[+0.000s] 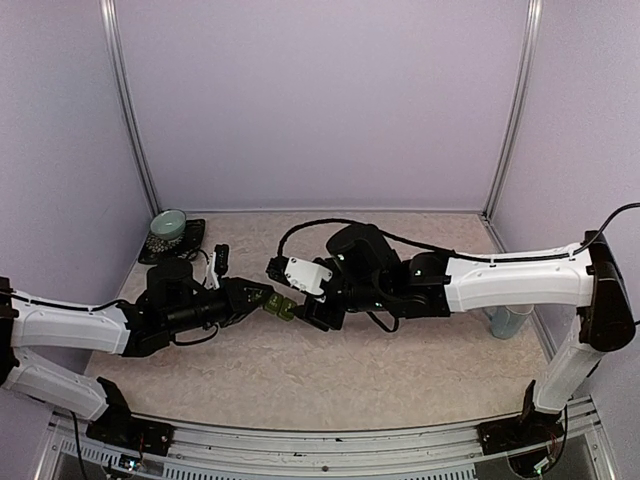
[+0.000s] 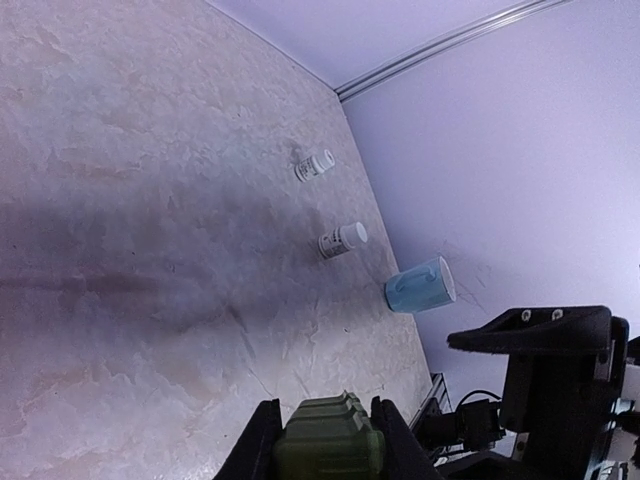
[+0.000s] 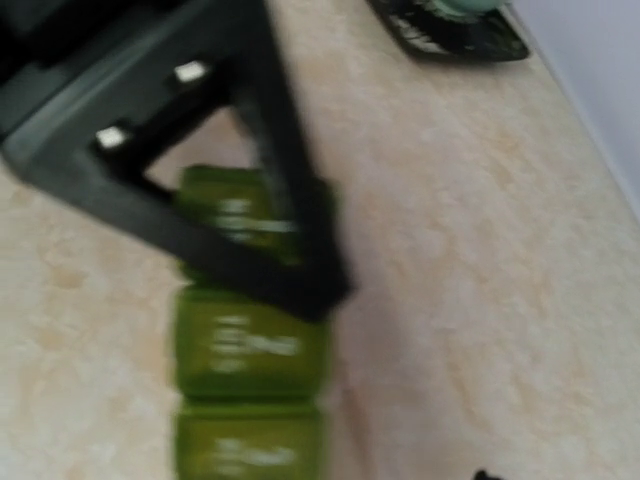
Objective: Sort the pills into containers
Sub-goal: Open the lid of the pill container.
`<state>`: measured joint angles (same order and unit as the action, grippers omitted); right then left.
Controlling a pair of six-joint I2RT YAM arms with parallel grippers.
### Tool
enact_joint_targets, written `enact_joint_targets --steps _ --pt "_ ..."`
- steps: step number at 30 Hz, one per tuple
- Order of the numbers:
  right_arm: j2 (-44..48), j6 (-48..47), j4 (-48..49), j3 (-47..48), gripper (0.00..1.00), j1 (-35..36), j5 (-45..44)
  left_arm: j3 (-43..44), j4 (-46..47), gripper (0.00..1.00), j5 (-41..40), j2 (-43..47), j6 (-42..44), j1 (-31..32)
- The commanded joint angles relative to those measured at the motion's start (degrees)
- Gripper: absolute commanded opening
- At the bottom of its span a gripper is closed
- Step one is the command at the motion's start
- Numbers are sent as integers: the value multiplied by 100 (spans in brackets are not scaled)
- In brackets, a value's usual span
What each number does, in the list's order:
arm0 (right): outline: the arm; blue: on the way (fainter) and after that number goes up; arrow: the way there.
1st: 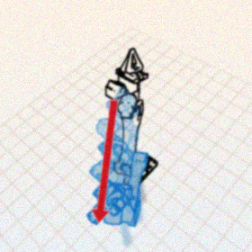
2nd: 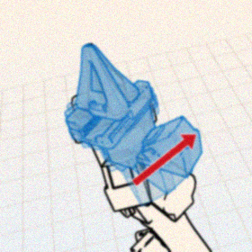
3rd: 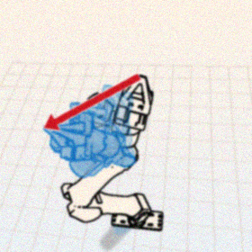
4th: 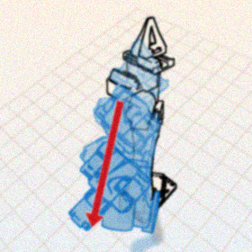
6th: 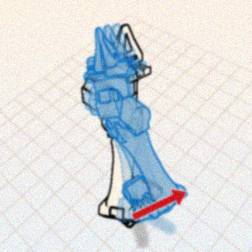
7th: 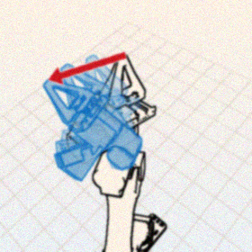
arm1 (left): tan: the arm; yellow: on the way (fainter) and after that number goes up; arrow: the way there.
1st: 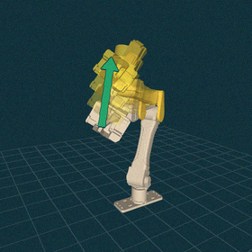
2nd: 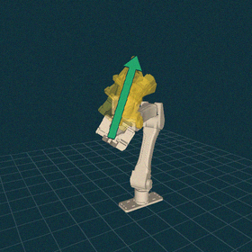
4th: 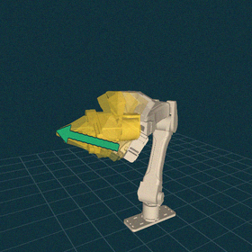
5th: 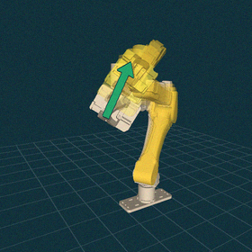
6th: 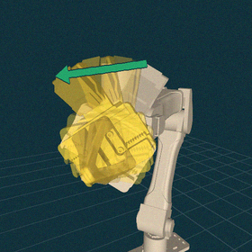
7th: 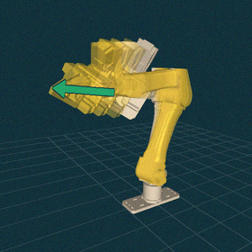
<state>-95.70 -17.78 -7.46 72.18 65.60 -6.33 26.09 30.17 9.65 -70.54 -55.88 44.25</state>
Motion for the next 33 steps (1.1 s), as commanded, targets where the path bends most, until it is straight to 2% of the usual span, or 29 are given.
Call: enact_joint_targets --steps 1,5,15,28,33 --pt "-245 129 149 144 65 166 211 207 -44 15 -38 81 96 16" --pt "-432 145 56 281 67 205 162 226 -87 15 -63 110 119 14" --pt "-748 159 186 443 72 235 -937 210 -32 15 -21 92 95 22" --pt "-1014 -5 71 718 67 234 -921 171 -11 15 -12 127 97 22" --pt "-1042 -15 25 743 60 234 -826 155 -11 15 -13 151 103 22"
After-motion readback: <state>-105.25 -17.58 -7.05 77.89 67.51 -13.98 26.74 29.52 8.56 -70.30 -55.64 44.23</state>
